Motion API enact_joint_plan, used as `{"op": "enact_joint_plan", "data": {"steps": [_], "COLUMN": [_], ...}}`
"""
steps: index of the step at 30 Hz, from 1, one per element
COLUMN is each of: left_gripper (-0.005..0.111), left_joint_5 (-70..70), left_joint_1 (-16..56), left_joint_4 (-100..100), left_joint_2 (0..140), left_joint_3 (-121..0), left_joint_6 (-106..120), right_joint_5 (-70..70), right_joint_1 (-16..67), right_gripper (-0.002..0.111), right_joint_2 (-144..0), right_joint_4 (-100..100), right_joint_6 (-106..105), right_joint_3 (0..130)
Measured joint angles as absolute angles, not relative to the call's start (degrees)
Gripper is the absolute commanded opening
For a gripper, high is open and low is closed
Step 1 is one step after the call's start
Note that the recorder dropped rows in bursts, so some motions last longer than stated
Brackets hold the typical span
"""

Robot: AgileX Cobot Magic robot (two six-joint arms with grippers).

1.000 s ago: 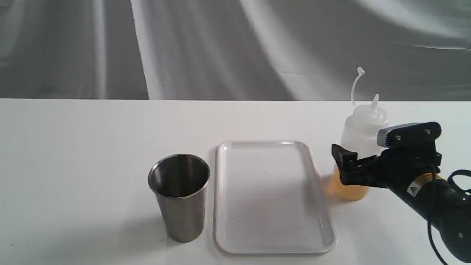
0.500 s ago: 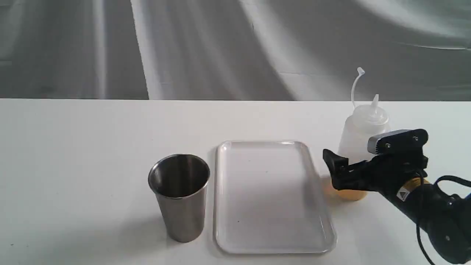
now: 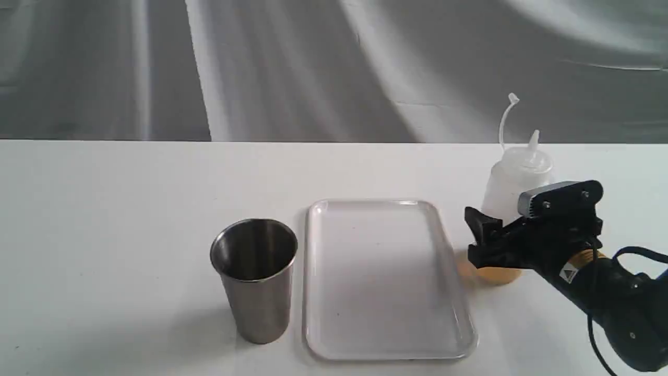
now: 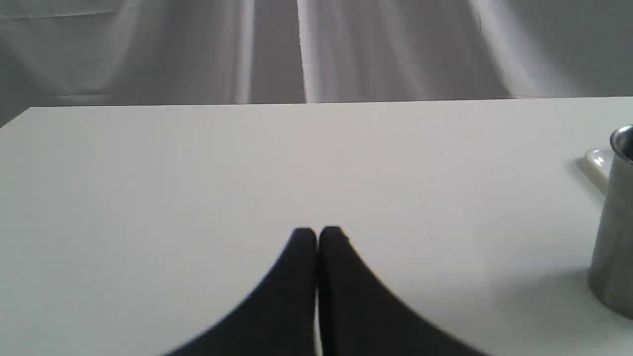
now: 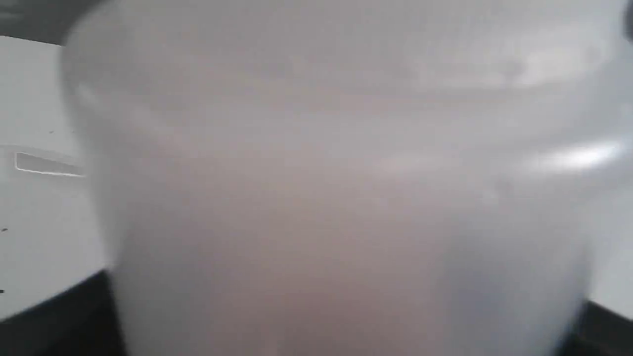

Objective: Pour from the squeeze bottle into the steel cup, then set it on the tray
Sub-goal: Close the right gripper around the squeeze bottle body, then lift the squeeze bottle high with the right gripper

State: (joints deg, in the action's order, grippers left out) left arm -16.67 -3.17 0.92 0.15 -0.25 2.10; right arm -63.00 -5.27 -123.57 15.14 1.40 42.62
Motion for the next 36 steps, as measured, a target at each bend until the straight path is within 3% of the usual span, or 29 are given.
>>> {"op": "enact_joint_plan", "data": {"steps": [10, 19, 36], "left_gripper": [0.0, 0.0, 0.0], "left_joint_5": [-16.67, -16.67, -16.67], "left_joint_1": [-3.17, -3.17, -3.17], "left_joint_4": [0.92, 0.92, 0.92], "left_joint_2": [0.15, 0.15, 0.15], "left_joint_3": [-0.26, -0.26, -0.26], "left_joint_6": [2.1, 2.1, 2.1], "right_joint_5": [-63.14, -60.27, -44.59], "right_joint_1": [-5.28, -5.28, -5.28], "right_gripper": [0.001, 0.0, 0.0], "right_joint_2": [-123.62, -117.4, -85.26], "right_joint_4": [15.74, 16.7, 16.7], "right_joint_6": [1.4, 1.4, 5.26], "right_joint_3": [42.62, 42.52, 42.44]}}
